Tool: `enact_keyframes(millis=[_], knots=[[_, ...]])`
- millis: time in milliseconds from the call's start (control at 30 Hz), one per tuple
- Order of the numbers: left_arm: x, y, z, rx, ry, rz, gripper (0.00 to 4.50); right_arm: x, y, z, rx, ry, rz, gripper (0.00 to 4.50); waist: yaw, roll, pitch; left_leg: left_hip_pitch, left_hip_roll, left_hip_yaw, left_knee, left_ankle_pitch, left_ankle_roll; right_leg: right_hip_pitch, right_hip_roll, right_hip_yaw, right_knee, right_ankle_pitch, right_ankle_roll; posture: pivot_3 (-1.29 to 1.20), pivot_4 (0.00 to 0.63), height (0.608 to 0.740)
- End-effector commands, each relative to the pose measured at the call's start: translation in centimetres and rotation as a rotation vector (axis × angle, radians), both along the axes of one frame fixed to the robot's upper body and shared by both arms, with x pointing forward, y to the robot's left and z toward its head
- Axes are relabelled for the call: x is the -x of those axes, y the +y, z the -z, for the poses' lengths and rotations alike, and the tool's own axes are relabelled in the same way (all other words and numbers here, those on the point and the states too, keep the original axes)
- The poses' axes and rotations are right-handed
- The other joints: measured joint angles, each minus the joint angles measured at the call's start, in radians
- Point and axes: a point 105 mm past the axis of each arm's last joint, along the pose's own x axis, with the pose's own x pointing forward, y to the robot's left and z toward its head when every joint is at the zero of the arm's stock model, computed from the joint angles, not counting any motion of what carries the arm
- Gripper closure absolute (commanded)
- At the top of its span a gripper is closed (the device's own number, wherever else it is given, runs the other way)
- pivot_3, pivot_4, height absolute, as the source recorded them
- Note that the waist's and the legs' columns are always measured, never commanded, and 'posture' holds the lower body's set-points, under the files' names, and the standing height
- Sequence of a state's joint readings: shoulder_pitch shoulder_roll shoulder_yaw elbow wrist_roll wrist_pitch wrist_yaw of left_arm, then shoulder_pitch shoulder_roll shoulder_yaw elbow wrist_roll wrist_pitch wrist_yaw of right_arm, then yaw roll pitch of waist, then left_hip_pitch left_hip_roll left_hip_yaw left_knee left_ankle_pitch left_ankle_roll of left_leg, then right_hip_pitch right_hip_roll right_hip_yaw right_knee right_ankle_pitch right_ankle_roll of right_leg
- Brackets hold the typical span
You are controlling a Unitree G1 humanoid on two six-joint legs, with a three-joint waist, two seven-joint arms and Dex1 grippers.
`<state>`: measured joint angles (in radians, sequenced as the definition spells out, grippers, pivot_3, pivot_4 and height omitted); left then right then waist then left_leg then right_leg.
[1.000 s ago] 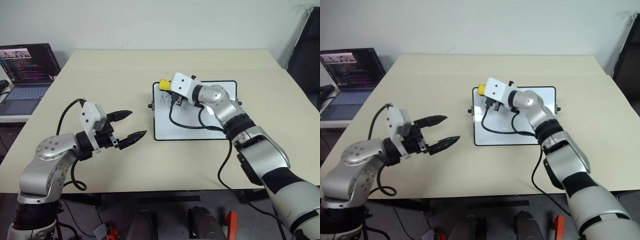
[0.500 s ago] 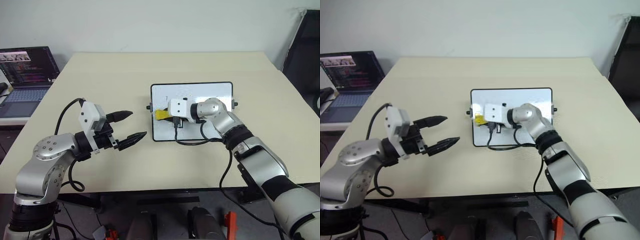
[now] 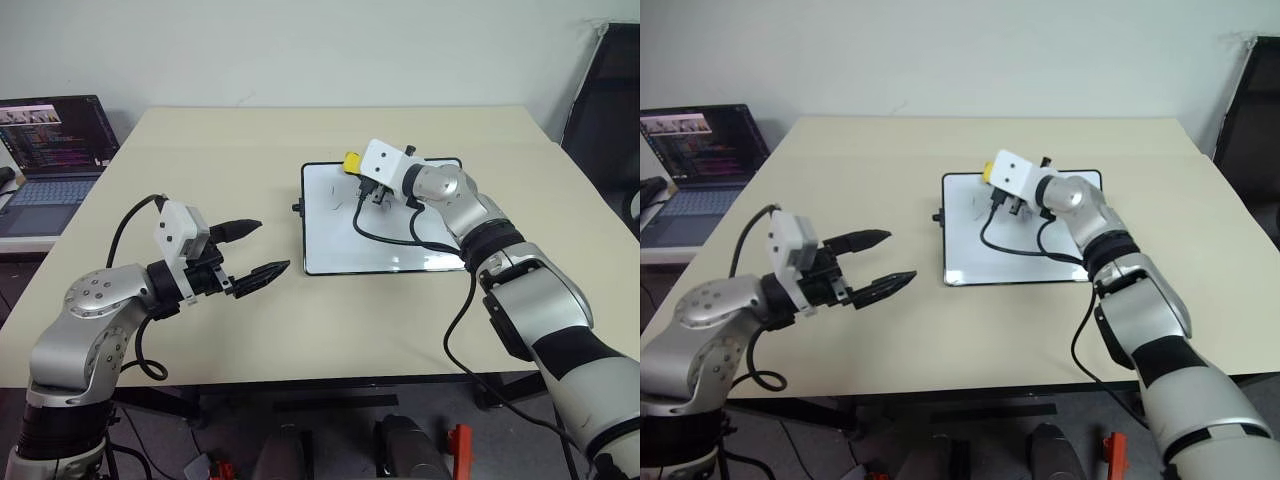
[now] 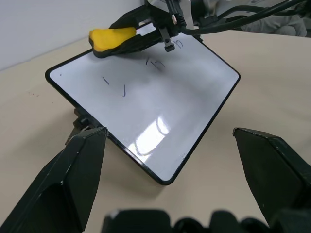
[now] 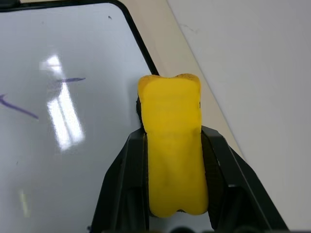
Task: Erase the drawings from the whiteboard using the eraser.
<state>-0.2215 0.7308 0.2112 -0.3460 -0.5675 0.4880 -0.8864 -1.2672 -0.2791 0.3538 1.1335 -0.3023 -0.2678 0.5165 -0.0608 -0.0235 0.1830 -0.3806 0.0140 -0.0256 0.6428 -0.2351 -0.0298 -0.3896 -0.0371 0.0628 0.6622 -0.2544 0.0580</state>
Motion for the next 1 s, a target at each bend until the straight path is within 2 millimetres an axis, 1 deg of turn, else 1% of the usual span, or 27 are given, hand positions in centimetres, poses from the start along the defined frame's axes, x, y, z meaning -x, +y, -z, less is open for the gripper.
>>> enact_keyframes(millis=[33, 100, 233, 300, 367, 467, 500, 533, 600, 633, 700, 733, 800, 900, 1000], knots=[[0.0, -0.1, -1.1, -0.016, -0.056, 0.013, 0.00, 1.0, -0.3, 4.0, 0.083, 0.131, -0.052, 3.46, -0.001, 0.000, 0.000, 0.000, 0.000, 0.000, 0.000, 0.000, 0.000, 0.000, 0.000, 0.000, 0.000, 0.000, 0.000, 0.00, 0.150, 0.740], [-0.1, -0.1, -1.2, -0.017, -0.055, 0.016, 0.00, 1.7, 0.3, 4.8, 0.092, 0.165, -0.101, 3.47, -0.005, 0.000, 0.000, 0.001, 0.000, 0.000, -0.001, 0.000, 0.000, 0.000, 0.001, 0.000, 0.000, 0.000, 0.000, 0.00, 0.150, 0.740], [-0.2, -0.1, -1.1, -0.019, -0.055, 0.023, 0.00, 4.4, 2.3, 7.0, 0.123, 0.293, -0.271, 3.47, -0.014, -0.001, 0.000, 0.002, 0.001, 0.000, 0.000, 0.000, 0.000, 0.001, 0.001, 0.000, 0.001, 0.000, 0.001, 0.00, 0.150, 0.740], [-0.2, -0.2, -1.2, -0.019, -0.055, 0.025, 0.00, 5.4, 2.5, 8.0, 0.143, 0.345, -0.315, 3.47, -0.018, -0.001, 0.000, 0.002, 0.001, -0.001, 0.000, 0.000, 0.000, 0.001, 0.001, 0.000, 0.001, 0.001, 0.001, 0.00, 0.150, 0.740], [-0.3, -0.2, -1.2, -0.019, -0.056, 0.027, 0.00, 5.9, 2.4, 8.4, 0.144, 0.376, -0.323, 3.47, -0.021, -0.001, 0.000, 0.002, 0.001, 0.000, 0.000, 0.000, 0.000, 0.001, 0.001, 0.000, 0.001, 0.001, 0.001, 0.00, 0.150, 0.740], [-0.4, -0.2, -1.2, -0.022, -0.055, 0.027, 0.00, 5.6, 2.0, 8.0, 0.133, 0.373, -0.296, 3.48, -0.021, 0.000, 0.000, 0.001, 0.001, 0.000, 0.000, 0.000, 0.000, 0.001, 0.001, 0.000, 0.001, 0.001, 0.001, 0.00, 0.150, 0.740], [-0.4, -0.2, -1.2, -0.022, -0.055, 0.026, 0.00, 5.3, 1.9, 7.7, 0.131, 0.357, -0.280, 3.48, -0.021, -0.001, 0.000, 0.001, 0.001, -0.001, 0.000, 0.000, 0.000, 0.001, 0.001, 0.000, 0.000, 0.001, 0.001, 0.00, 0.150, 0.740], [-0.4, -0.2, -1.2, -0.023, -0.055, 0.026, 0.00, 4.6, 1.5, 7.0, 0.120, 0.313, -0.234, 3.48, -0.021, 0.000, 0.000, 0.001, 0.001, -0.001, 0.000, 0.000, 0.000, 0.001, 0.001, 0.000, 0.000, 0.001, 0.001, 0.00, 0.150, 0.740], [-0.4, -0.2, -1.2, -0.025, -0.054, 0.026, 0.00, 2.8, 1.0, 5.0, 0.091, 0.190, -0.135, 3.48, -0.022, -0.001, 0.000, 0.001, 0.001, -0.001, 0.000, 0.000, 0.000, 0.000, 0.001, 0.000, 0.000, 0.001, 0.001, 0.00, 0.150, 0.740], [-0.4, -0.2, -1.2, -0.026, -0.054, 0.027, 0.00, 1.7, 0.6, 3.7, 0.065, 0.110, -0.067, 3.48, -0.022, -0.001, 0.000, 0.001, 0.001, 0.000, 0.000, 0.000, 0.000, 0.000, 0.001, 0.000, 0.001, 0.000, 0.000, 0.00, 0.150, 0.740], [-0.5, -0.2, -1.1, -0.028, -0.055, 0.027, 0.00, 0.3, 0.1, 1.4, -0.002, 0.009, 0.032, 3.48, -0.022, -0.001, 0.000, 0.001, 0.001, -0.001, 0.001, 0.000, 0.000, 0.000, 0.001, 0.000, 0.001, -0.001, -0.003, 0.00, 0.150, 0.740], [-0.5, -0.3, -1.1, -0.029, -0.055, 0.027, 0.00, -0.1, -0.1, 0.6, -0.029, -0.017, 0.067, 3.48, -0.021, -0.001, 0.000, 0.001, 0.001, -0.001, 0.001, 0.001, 0.000, 0.000, 0.001, 0.001, 0.000, -0.001, -0.003, 0.00, 0.150, 0.740], [-0.6, -0.3, -1.1, -0.031, -0.055, 0.028, 0.00, -0.4, -0.1, 0.3, -0.039, -0.024, 0.083, 3.48, -0.020, -0.002, 0.001, 0.001, 0.001, -0.001, 0.001, 0.001, 0.000, 0.000, 0.001, 0.000, 0.000, -0.001, -0.003, 0.00, 0.150, 0.740], [-0.6, -0.2, -1.1, -0.033, -0.055, 0.025, 0.00, 0.2, 0.4, 1.7, 0.008, 0.032, 0.025, 3.48, -0.021, -0.003, 0.001, -0.001, 0.001, 0.000, -0.001, 0.001, 0.000, 0.000, 0.001, 0.001, -0.003, -0.001, -0.005, 0.00, 0.150, 0.740], [-0.6, -0.1, -1.1, -0.036, -0.056, 0.023, 0.00, 1.0, 1.0, 3.1, 0.043, 0.088, -0.045, 3.48, -0.022, -0.003, 0.001, -0.001, 0.001, 0.000, -0.002, 0.000, -0.001, -0.001, 0.001, 0.001, -0.003, 0.000, 0.000, 0.00, 0.150, 0.740]])
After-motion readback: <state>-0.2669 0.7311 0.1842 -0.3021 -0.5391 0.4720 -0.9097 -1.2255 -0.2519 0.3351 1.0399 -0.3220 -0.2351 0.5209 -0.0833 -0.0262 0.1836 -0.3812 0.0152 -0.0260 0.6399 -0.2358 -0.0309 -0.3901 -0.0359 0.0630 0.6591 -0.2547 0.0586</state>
